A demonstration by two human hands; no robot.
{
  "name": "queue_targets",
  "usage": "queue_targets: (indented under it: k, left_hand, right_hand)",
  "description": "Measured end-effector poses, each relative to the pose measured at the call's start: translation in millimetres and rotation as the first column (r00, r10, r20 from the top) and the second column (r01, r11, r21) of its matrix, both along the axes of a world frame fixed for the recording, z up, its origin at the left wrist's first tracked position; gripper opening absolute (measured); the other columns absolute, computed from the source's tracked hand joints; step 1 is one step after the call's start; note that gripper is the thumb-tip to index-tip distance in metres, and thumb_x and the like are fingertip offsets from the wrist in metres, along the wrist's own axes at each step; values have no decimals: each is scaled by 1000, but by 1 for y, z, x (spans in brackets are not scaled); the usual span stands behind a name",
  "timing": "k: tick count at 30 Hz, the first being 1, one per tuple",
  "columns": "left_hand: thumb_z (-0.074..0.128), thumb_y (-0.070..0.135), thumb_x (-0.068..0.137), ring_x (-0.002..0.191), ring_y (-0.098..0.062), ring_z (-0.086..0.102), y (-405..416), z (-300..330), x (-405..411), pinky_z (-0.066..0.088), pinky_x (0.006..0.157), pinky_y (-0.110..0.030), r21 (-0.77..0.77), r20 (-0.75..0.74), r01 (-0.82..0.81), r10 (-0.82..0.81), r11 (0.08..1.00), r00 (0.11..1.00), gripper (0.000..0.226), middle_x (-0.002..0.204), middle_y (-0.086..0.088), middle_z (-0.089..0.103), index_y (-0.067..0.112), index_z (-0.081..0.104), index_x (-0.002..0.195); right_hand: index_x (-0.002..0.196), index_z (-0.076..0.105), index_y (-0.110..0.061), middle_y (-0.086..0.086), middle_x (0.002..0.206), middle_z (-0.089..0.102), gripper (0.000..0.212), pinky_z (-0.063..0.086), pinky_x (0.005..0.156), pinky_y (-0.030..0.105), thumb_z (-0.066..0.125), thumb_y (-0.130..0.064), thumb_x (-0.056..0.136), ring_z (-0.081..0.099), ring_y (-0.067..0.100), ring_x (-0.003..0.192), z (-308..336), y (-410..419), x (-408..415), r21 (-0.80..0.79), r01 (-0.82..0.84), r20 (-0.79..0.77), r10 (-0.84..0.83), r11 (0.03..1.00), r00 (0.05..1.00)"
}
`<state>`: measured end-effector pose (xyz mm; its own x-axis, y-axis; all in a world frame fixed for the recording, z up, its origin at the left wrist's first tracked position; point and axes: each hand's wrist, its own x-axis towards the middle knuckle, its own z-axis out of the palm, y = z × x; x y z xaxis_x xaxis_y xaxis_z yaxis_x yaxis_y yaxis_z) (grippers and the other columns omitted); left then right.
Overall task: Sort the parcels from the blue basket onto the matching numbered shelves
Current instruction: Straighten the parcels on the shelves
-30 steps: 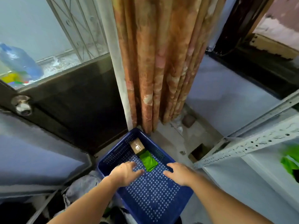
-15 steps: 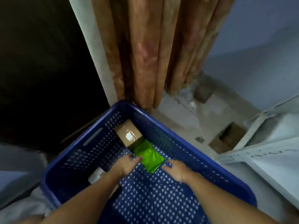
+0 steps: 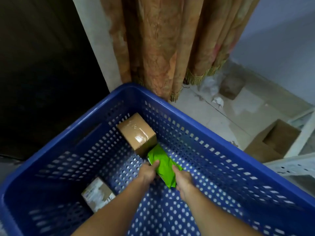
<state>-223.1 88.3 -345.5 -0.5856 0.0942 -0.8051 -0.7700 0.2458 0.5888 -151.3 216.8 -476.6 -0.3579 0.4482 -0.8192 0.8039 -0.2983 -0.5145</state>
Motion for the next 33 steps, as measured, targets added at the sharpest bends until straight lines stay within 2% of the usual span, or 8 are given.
queue_targets:
  k: [3,7,14,17,21,23,26,33]
  left_hand:
    - [54,15,105,46,-5,65,-1,9,11,46,42,-19,39,37,2,-4,999,999,13,74,-6,75,7,64,102]
    - [54,19,105,76,-14,74,-15,50,38,51,58,-22,166,127,-26,5,986,992,15,95,-5,79,11,65,112]
    - [66,25,97,80,-18,70,-46,242,67,53,70,-28,206,178,-81,44,975,983,26,105,-7,76,12,68,119]
    - [66,32,97,69,-22,66,-51,366,50,52,57,-29,160,67,-53,43,986,997,28,95,-11,76,10,70,113]
    - [61,40,100,63,-21,71,-40,539,21,50,47,-28,66,-142,75,-65,995,988,32,81,-6,78,11,73,104]
    - [57,38,103,61,-22,72,-32,625,8,55,46,-35,-35,-274,126,-131,991,953,31,74,-3,76,12,70,92]
    - [55,39,103,84,-37,73,-18,729,-9,58,74,-51,-232,-452,236,-319,944,833,33,88,-18,75,14,66,84]
    - [54,32,105,87,-29,66,52,944,-11,36,70,-30,-287,-771,250,-378,925,512,30,89,-12,72,11,66,87]
  right_hand:
    - [108,64,-9,14,99,73,56,54,67,36,75,-56,79,69,27,86,70,-11,-2,-68,148,-75,-153,987,985]
    - [109,59,-16,13,100,73,43,59,69,39,72,-50,88,71,28,85,142,-6,7,-131,244,-127,-260,961,957]
    - [112,64,-5,15,112,68,35,51,95,49,55,-37,101,64,33,103,364,-9,16,202,-150,-169,185,968,968]
    - [128,57,1,19,125,62,43,44,99,41,51,-34,104,57,35,119,483,-5,9,302,-255,-160,312,919,937]
    - [115,59,2,23,116,65,35,30,73,32,49,-29,105,60,37,112,651,0,-1,408,-317,-201,423,856,884]
    - [115,59,3,29,117,64,37,33,77,36,48,-31,105,60,41,112,732,9,-8,468,-291,-220,428,835,877]
    - [109,59,4,34,114,64,39,39,80,43,48,-33,105,60,46,109,845,27,-16,567,-268,-237,466,779,853]
    - [106,60,-4,29,107,67,42,43,79,45,44,-42,104,62,44,105,1059,96,-12,835,-61,-268,502,547,822]
